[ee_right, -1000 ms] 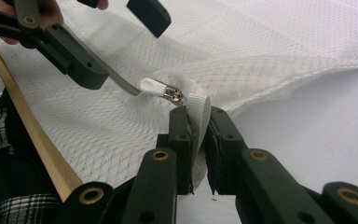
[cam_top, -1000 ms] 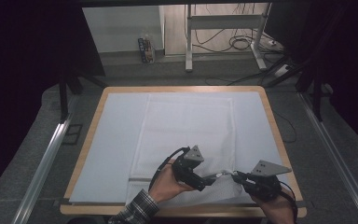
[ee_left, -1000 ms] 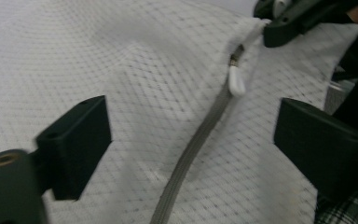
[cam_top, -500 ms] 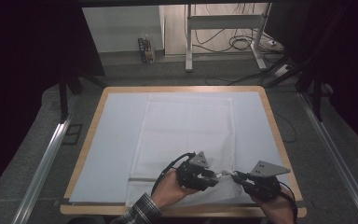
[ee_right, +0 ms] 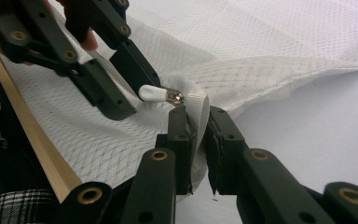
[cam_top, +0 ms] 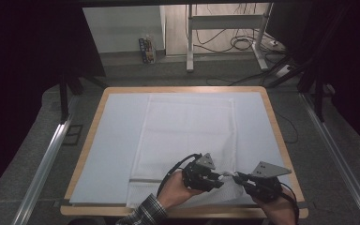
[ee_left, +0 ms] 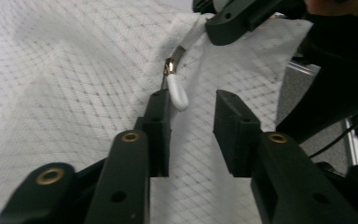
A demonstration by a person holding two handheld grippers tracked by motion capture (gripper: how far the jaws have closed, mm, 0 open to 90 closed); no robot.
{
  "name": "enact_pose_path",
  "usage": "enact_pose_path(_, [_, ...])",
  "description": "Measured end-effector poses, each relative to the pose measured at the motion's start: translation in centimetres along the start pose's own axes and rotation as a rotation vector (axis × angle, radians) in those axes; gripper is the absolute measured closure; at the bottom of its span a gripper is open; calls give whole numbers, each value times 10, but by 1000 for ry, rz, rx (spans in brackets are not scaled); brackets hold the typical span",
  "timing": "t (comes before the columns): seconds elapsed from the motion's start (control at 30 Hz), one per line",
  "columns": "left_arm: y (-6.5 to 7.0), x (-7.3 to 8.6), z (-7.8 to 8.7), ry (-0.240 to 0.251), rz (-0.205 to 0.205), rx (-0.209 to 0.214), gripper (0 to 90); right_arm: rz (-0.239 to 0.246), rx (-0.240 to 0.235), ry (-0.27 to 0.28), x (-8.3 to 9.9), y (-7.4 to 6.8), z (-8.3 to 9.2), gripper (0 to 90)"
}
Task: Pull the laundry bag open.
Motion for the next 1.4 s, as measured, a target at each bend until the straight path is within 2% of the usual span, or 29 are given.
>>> enact_pose_path(0.13, [-2,-2,-3,1,40,-12,682,-2,1,3,-1,0,0,792])
enact_pose_path(0.3, [-4,-5,-7,-4,58,-39,724,-3,-1,7,-1,-1,1,792])
enact_pose_path(0.43, [-5,-5,-9,-16,53,-64,808,-4,-3,8,-1,-1,1,792])
enact_pose_path(0.57, [-5,-6,-10,-16,67,-60,835,-3,-2,8,-1,-1,1,792])
enact_pose_path(0.73, [-5,-4,-10,-6,99,-32,847,-3,-3,7,-1,0,1,792])
enact_pose_path(0.8, [-7,-3,-9,-4,121,-8,851,-3,-4,6,-1,0,1,792])
enact_pose_path(1.0, [-6,-3,-6,2,119,-2,868,-7,-7,3,-1,0,1,798])
enact_pose_path(1.07, [-7,-1,-5,6,147,26,868,-11,-9,3,-1,0,1,797])
enact_pose_path(1.13, [-8,0,-4,12,156,41,869,-9,-9,2,-1,0,1,798])
enact_pose_path(1.27, [-7,1,-2,23,129,39,866,-8,-13,-6,0,0,0,803])
enact_pose_path(1.4, [-9,2,0,40,134,60,862,-10,-14,-14,0,0,0,807])
Point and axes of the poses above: each handheld gripper's, and its own axes: z roughly backward along the jaws, x roughly out of its underside, y roughly to its right, the point moved 6 cm from there along -z, roughly forward along the jaws, and after that the axes turned 1 degree about -y, right-handed, at the moved point
